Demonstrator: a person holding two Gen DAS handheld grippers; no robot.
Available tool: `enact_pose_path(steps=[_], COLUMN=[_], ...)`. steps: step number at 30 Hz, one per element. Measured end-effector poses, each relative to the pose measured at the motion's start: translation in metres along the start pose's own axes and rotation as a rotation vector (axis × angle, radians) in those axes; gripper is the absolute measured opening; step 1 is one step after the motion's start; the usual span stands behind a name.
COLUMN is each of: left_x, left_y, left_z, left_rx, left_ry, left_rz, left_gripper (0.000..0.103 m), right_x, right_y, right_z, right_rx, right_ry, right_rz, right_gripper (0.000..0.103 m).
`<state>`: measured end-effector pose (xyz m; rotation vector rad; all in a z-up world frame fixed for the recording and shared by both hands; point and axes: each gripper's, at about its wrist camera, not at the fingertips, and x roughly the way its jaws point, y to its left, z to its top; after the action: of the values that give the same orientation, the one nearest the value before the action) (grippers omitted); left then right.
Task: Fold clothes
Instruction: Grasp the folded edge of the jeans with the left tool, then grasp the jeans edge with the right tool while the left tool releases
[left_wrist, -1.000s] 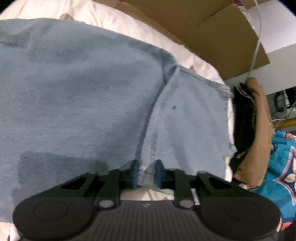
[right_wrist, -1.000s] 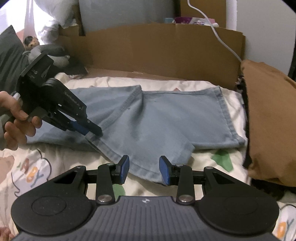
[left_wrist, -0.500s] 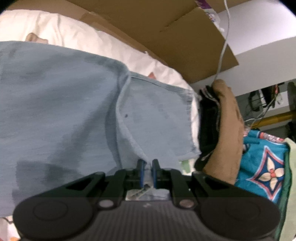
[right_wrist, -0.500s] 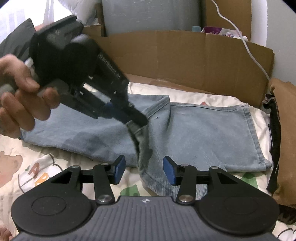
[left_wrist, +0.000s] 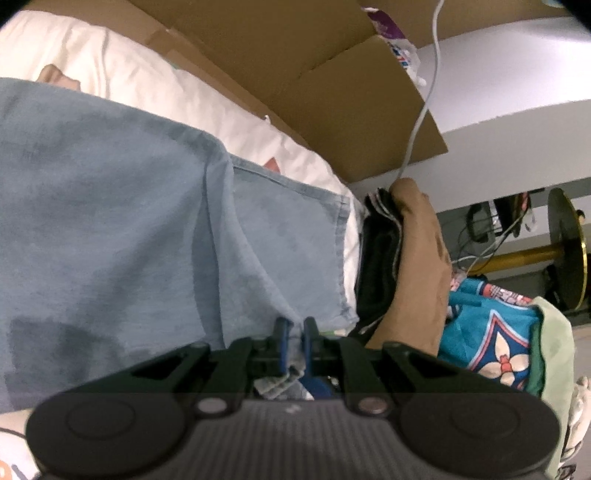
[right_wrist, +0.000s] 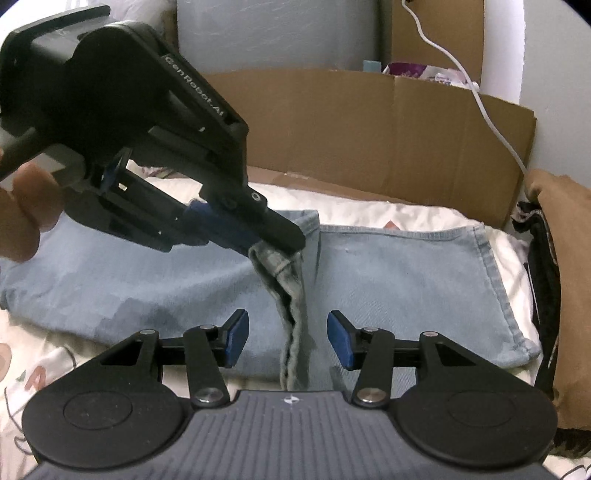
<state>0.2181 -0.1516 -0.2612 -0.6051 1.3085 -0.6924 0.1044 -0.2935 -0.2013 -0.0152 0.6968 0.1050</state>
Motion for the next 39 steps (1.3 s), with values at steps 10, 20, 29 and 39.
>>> enact_pose_path(steps=[10,20,29,39], left_x=[0.001,-0.040,-0.068,-0.087], left_y=[-0.004,-0.001,0.078,0.136], left_z=[0.005,0.013,-0.005,-0.012], left_rx=[0.003,0.072,-0.046,-0.184], left_ry=[-0.001,-0.166,-0.200,-0.220], left_rz=[-0.030,0.002,0.140,0.186], left_gripper=[0.009,0.043,0.050,0.054], right_x=[0.002,-0.009,0.001,0.042], right_y=[0.001,-0.038,-0.093,-0.146], right_z=[0.003,0.027,0.057,0.086], right_rx=[-0.043,-0.015,0.025,0.050], right_ry=[-0.041,-0.039,-0.006,0.056], right_rz=[-0.071,-0.091,-0.119,-0.155], right_gripper=[0.007,0.004,0.004,0.004])
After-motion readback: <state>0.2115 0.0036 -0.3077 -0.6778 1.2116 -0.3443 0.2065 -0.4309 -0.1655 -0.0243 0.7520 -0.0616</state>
